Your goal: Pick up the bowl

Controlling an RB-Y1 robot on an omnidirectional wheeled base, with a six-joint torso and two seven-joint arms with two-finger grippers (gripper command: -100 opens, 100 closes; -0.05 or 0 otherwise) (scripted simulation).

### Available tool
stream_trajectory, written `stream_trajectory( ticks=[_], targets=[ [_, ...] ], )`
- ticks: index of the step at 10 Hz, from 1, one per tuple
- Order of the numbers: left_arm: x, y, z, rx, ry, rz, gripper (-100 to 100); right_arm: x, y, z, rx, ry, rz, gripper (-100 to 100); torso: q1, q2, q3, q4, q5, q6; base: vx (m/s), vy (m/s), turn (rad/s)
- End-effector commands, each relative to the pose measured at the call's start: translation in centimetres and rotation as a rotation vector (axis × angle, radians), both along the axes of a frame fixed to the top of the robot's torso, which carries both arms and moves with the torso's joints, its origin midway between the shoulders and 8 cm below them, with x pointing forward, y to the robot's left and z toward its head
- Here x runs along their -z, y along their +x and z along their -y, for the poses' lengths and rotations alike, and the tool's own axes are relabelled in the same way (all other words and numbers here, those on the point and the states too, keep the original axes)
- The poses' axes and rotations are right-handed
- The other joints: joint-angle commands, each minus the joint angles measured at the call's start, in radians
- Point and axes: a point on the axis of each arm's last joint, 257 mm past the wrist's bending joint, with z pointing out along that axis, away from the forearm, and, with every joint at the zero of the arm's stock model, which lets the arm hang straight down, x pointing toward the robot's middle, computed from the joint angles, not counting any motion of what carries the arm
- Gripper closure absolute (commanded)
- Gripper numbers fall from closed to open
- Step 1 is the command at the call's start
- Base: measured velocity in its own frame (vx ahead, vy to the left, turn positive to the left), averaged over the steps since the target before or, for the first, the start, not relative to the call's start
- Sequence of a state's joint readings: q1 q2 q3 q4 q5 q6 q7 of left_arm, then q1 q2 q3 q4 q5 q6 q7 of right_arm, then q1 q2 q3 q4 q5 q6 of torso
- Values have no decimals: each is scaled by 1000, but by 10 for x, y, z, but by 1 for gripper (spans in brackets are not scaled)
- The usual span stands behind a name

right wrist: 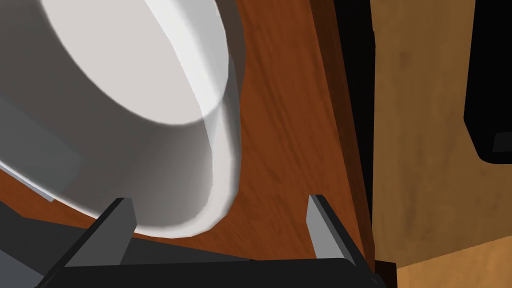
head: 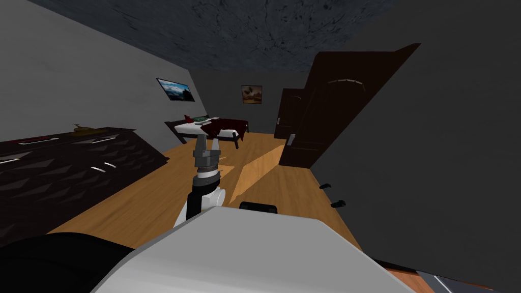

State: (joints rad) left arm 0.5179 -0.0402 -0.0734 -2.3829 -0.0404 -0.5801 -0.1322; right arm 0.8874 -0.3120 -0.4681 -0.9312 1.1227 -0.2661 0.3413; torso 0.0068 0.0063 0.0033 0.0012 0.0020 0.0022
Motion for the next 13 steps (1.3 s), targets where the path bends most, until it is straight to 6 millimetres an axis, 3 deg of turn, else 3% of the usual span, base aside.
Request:
stream_trajectory(
  ticks=[1, 2, 4, 6, 7, 10, 11, 12, 13],
  targets=[
    [0, 0, 0, 0, 0, 0, 0, 9, 9, -8, -6, 29, 11, -100, 0, 0, 0, 0, 0, 0, -35, 18, -7],
    [0, 0, 0, 0, 0, 0, 0, 9, 9, -9, 1, 30, 17, -100, -1, -1, 0, 0, -2, 0, -9, 0, -2],
    [0, 0, 0, 0, 0, 0, 0, 3, 20, 18, 5, 1, 14, -100, -2, -1, 0, 1, -4, -2, -49, 47, 16],
    [0, 0, 0, 0, 0, 0, 0, 13, 25, 1, 2, 40, 21, -100, -3, -2, 0, 2, -4, -2, -18, 15, -6],
    [0, 0, 0, 0, 0, 0, 0, 9, 30, 22, 5, 9, 3, -100, -5, -3, 0, 2, -6, -2, -40, 36, 18],
    [0, 0, 0, 0, 0, 0, 0, 16, 35, 10, 7, 48, 14, -100, -5, -2, 0, 3, -7, -3, -32, 29, 4],
    [0, 0, 0, 0, 0, 0, 0, 11, 38, 31, 6, 17, -12, -100, -6, -3, 0, 3, -7, -3, -53, 34, 20],
    [0, 0, 0, 0, 0, 0, 0, 8, 41, 37, 8, 15, -7, -100, -5, -2, 1, 3, -7, -3, -58, 47, 9],
    [0, 0, 0, 0, 0, 0, 0, 11, 41, 31, 21, 30, 1, -100, -4, -1, 1, 3, -7, -3, -23, 29, -4]
  ],
)
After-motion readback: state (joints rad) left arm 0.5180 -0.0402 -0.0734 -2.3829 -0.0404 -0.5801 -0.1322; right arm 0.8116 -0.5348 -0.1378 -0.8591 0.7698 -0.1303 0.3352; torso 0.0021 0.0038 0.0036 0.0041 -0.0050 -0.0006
